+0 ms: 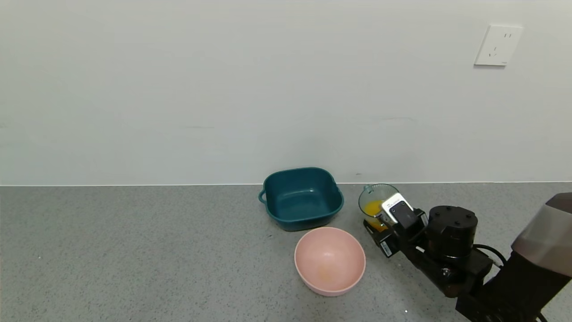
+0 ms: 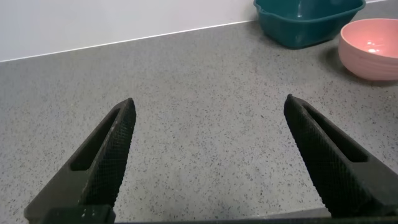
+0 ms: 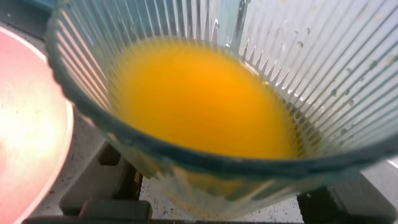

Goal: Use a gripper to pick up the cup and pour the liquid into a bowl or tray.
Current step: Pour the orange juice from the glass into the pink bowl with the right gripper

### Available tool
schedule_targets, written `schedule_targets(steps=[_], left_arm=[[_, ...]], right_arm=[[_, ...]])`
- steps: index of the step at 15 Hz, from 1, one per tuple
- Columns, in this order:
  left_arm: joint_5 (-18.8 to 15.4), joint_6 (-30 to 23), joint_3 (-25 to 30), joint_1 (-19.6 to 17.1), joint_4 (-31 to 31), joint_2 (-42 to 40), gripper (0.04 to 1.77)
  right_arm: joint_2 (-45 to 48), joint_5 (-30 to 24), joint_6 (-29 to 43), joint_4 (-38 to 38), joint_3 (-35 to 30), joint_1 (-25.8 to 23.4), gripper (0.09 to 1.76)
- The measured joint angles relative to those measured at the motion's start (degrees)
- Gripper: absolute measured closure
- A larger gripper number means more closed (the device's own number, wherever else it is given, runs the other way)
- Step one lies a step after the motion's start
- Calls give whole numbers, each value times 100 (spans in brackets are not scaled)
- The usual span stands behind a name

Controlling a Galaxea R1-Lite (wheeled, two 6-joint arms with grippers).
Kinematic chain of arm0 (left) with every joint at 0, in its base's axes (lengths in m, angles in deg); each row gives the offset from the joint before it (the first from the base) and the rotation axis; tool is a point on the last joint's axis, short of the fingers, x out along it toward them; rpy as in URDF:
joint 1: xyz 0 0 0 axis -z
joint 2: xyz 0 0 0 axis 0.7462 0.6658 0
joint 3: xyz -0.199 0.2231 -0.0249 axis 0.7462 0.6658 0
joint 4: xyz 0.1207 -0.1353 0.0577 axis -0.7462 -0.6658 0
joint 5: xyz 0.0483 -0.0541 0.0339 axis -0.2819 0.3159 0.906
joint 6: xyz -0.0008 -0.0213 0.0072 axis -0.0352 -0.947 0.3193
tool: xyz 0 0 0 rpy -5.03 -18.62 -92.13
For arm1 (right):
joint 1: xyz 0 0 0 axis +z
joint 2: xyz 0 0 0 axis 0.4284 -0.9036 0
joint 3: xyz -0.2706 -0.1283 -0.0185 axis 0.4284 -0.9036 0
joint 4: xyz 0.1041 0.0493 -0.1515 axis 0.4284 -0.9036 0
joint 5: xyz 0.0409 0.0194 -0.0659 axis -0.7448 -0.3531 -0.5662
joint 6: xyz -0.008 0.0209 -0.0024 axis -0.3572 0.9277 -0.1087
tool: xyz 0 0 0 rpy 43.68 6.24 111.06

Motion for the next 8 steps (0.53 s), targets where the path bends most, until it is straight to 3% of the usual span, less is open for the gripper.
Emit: schedule_targets(steps=[8], left_arm=[[2,0,0,0,0,0,9]], right_arm=[[-96,61,-433,-16,-39,62,50]])
